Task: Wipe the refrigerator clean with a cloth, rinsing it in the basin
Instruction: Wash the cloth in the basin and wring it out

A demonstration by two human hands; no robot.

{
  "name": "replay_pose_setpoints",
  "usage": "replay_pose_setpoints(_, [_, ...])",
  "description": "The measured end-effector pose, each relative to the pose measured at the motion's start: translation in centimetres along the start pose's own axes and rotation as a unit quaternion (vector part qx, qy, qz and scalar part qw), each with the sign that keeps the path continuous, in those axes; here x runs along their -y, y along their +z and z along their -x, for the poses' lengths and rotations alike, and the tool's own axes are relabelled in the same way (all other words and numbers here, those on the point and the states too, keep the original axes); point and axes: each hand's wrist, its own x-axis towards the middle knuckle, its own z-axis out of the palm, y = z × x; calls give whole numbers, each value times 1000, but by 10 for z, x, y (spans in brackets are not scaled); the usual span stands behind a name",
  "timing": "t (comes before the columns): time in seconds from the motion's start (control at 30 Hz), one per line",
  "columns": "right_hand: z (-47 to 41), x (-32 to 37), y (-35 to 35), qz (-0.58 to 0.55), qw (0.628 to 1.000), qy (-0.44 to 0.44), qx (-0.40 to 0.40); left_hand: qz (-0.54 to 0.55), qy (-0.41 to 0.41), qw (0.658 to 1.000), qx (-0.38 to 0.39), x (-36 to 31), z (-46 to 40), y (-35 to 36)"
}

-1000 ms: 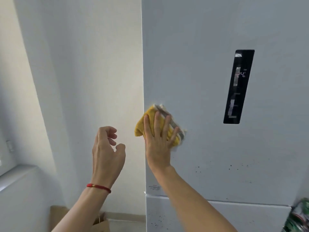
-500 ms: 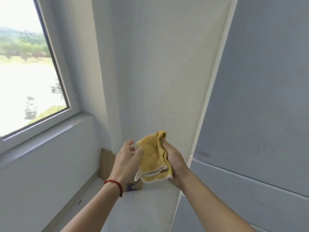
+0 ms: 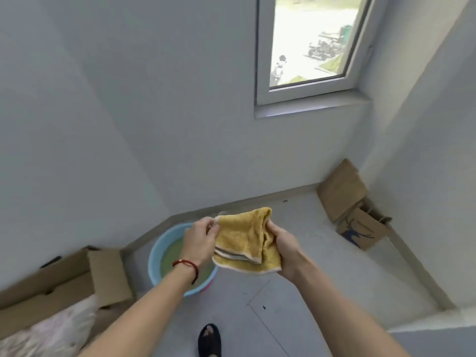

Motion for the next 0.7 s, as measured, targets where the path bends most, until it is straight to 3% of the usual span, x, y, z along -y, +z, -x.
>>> replay_pose_setpoints(0.17, [-50, -34, 54, 166, 985, -5, 48, 12, -84, 996, -14, 105, -18, -51])
replay_pose_setpoints(0.33, [-134, -70, 111, 400, 912, -75, 55, 1, -168, 985, -28, 218, -69, -80])
replay_pose_setpoints(0.53, [-240, -126, 144, 671, 731, -122, 13, 54, -297, 952, 51, 317, -136, -87])
replay_pose_setpoints(0.7, [-364, -145, 156, 821, 555, -59, 123, 95, -363, 921, 106, 377, -192, -58])
